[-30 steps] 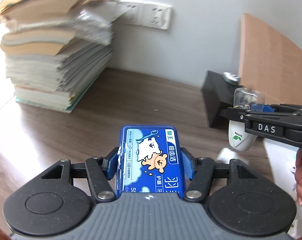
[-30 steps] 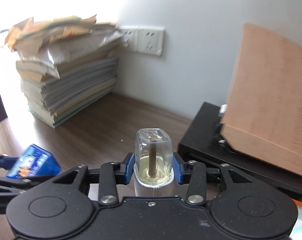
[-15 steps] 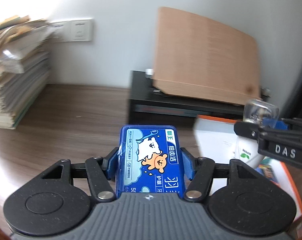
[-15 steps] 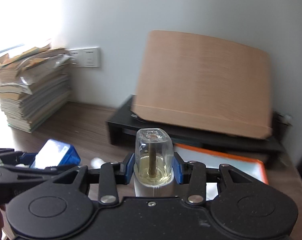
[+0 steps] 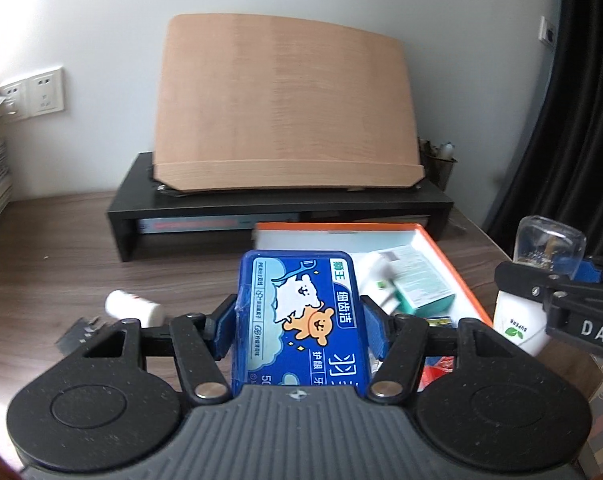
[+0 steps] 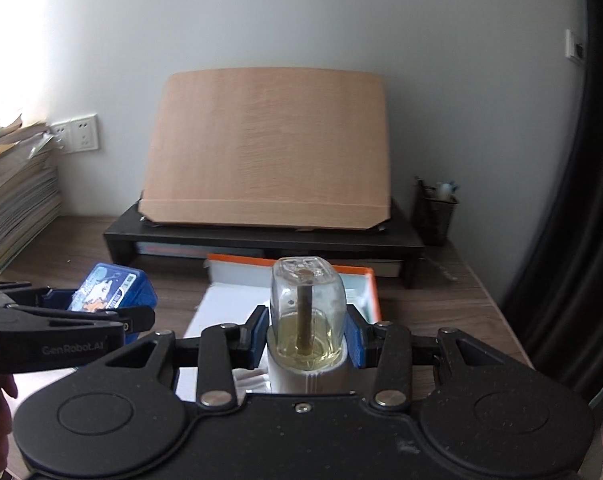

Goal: Organize rigid objects
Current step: 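Lift the tin and diffuser and carry both over the white box, then hold the blue tin and diffuser above the white box, edging lower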

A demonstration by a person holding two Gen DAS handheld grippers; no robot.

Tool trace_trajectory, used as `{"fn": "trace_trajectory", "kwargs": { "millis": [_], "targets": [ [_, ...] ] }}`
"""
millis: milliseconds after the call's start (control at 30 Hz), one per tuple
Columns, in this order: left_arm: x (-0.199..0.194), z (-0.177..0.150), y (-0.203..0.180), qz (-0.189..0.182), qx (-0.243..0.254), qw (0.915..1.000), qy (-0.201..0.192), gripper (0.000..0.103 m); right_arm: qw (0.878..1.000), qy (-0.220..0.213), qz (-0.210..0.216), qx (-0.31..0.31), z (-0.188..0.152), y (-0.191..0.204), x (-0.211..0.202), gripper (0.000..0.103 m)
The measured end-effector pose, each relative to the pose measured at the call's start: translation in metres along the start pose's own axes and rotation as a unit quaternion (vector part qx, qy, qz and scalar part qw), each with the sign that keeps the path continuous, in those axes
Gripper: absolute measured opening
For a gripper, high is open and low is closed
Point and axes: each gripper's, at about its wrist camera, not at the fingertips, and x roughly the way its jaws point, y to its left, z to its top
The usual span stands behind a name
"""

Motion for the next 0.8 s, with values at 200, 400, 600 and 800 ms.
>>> {"fn": "trace_trajectory", "kwargs": {
  "millis": [200, 400, 600, 800],
  "targets": [
    [0.004, 0.003, -0.022, 0.001, 0.013, 0.9999, -0.006, 0.063, 1.0, -0.007, 0.004, 0.004, -0.001, -0.023, -0.004, 0.049],
    [0.007, 0.006, -0.036, 0.007, 0.013, 0.9998, -0.011, 0.063, 1.0, -0.013, 0.016, 0.0, 0.001, -0.033, -0.001, 0.049],
    [0.013, 0.007, -0.037, 0.017, 0.006, 0.9998, -0.006, 0.063, 1.0, -0.009, 0.024, -0.001, 0.004, -0.036, 0.005, 0.049],
    [0.018, 0.009, -0.037, 0.026, -0.002, 0.9996, -0.004, 0.063, 0.999, -0.007, 0.032, -0.008, 0.007, -0.034, 0.014, 0.049]
  ]
}}
